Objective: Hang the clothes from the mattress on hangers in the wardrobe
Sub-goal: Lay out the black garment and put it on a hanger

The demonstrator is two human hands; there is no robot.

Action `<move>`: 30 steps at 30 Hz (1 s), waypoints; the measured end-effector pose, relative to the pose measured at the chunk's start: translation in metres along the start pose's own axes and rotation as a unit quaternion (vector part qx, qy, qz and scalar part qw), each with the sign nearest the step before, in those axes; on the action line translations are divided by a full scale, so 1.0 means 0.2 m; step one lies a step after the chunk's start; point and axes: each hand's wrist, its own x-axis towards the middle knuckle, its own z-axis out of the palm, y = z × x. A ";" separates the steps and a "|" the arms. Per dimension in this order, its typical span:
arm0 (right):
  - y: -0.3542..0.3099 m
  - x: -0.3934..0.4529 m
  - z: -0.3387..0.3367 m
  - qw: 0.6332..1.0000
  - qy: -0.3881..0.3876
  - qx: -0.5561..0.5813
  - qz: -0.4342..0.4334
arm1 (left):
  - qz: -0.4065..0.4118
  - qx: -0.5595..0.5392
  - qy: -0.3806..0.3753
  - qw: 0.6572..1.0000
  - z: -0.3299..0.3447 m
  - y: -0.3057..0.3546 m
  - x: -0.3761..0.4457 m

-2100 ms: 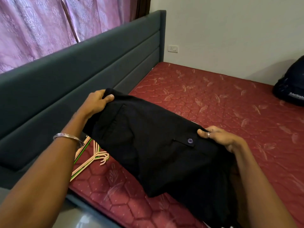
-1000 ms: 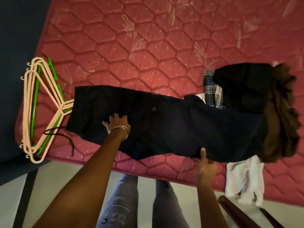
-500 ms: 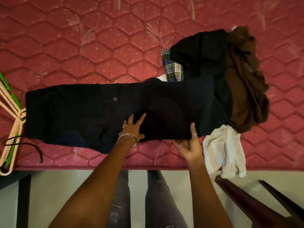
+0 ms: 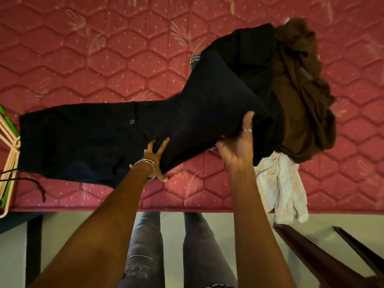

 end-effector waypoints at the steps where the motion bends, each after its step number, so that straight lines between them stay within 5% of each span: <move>1: 0.00 0.02 0.02 0.997 0.055 0.020 0.050 | -0.003 0.005 0.002 1.000 0.00 0.01 -0.01; 4: 0.07 -0.02 0.03 0.983 0.121 0.048 0.128 | -0.015 0.012 -0.002 1.000 0.01 0.06 -0.03; 7: 0.10 -0.06 0.04 0.989 0.058 0.037 0.130 | -0.033 0.027 -0.003 0.999 0.00 0.10 -0.06; 9: 0.07 -0.05 0.06 0.997 0.016 0.040 0.061 | -0.028 0.017 0.002 0.999 0.00 0.09 -0.08; 13: -0.01 -0.02 0.10 0.991 0.050 -0.062 -0.107 | -0.024 -0.004 0.030 0.999 0.01 0.09 -0.08; 17: 0.08 -0.19 0.06 0.982 0.001 -0.096 -0.163 | -0.004 -0.021 0.051 0.998 0.03 0.03 -0.06; 19: 0.14 -0.18 -0.04 0.992 -0.074 -0.031 -0.100 | -0.001 -0.010 0.047 0.999 0.04 0.00 -0.06; 23: 0.07 -0.13 -0.04 0.996 -0.045 0.071 0.018 | -0.025 0.019 0.027 0.999 0.04 0.06 -0.08; 30: -0.21 -0.09 0.06 0.965 -0.050 -0.002 -0.256 | -0.034 0.012 0.034 0.999 0.03 0.08 -0.07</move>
